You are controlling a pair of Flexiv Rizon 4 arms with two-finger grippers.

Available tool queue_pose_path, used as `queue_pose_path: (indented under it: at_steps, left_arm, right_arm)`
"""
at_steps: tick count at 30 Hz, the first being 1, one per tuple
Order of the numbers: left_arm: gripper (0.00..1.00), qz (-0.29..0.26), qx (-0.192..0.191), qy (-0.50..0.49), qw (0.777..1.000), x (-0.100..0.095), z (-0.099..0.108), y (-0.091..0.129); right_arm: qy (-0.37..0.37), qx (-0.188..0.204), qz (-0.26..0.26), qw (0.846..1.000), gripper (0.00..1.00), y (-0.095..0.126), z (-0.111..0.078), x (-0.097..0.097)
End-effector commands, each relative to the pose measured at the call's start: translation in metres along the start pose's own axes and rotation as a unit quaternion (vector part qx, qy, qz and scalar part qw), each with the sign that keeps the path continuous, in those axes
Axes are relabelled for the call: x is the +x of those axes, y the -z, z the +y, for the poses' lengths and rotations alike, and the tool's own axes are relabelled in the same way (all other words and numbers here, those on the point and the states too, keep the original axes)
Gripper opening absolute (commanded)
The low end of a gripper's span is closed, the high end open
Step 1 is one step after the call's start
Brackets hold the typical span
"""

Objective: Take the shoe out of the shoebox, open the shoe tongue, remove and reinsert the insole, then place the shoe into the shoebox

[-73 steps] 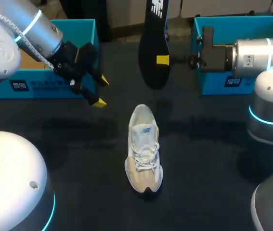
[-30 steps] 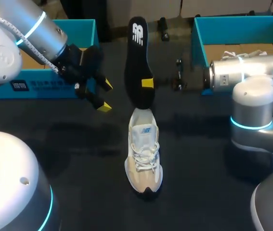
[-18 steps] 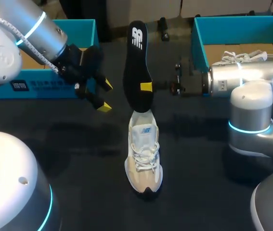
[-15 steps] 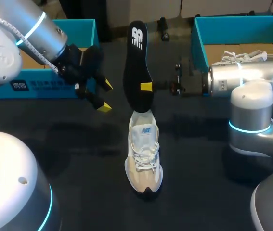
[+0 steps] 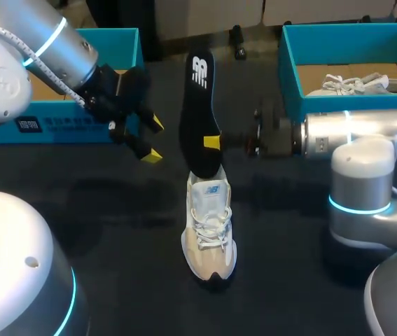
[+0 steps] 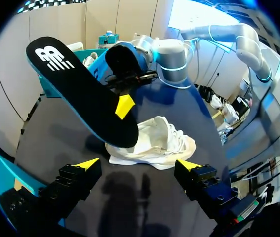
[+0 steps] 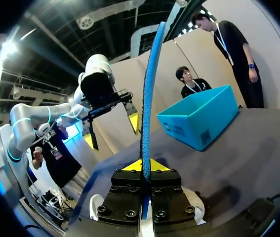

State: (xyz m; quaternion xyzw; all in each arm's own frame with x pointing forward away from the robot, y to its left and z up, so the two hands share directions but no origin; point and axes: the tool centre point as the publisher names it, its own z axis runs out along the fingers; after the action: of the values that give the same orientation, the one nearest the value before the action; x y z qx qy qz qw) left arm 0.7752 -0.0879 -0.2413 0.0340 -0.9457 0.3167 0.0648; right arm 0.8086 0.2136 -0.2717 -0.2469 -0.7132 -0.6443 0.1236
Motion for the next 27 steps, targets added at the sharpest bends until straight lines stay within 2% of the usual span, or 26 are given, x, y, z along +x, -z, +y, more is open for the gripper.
queue_pose_path:
  at_steps: [1, 8, 17, 27]
  left_arm:
    - [1.00, -0.001, -0.001, 0.000, 1.000, 0.001, 0.000, 0.001]
    - [1.00, -0.001, -0.001, 0.000, 1.000, 0.001, 0.000, 0.001]
    - [1.00, -0.001, -0.001, 0.000, 1.000, 0.001, 0.000, 0.001]
    - [1.00, -0.001, -0.001, 0.000, 1.000, 0.001, 0.000, 0.001]
  right_arm:
    - [0.004, -0.007, -0.005, 1.000, 0.00, -0.004, -0.009, 0.002]
    - [0.019, 0.004, -0.011, 1.000, 0.00, -0.006, -0.019, -0.003]
    - [0.014, -0.002, -0.007, 1.000, 0.00, -0.007, -0.029, -0.005]
    - [0.027, 0.001, -0.009, 1.000, 0.00, -0.005, -0.016, 0.000]
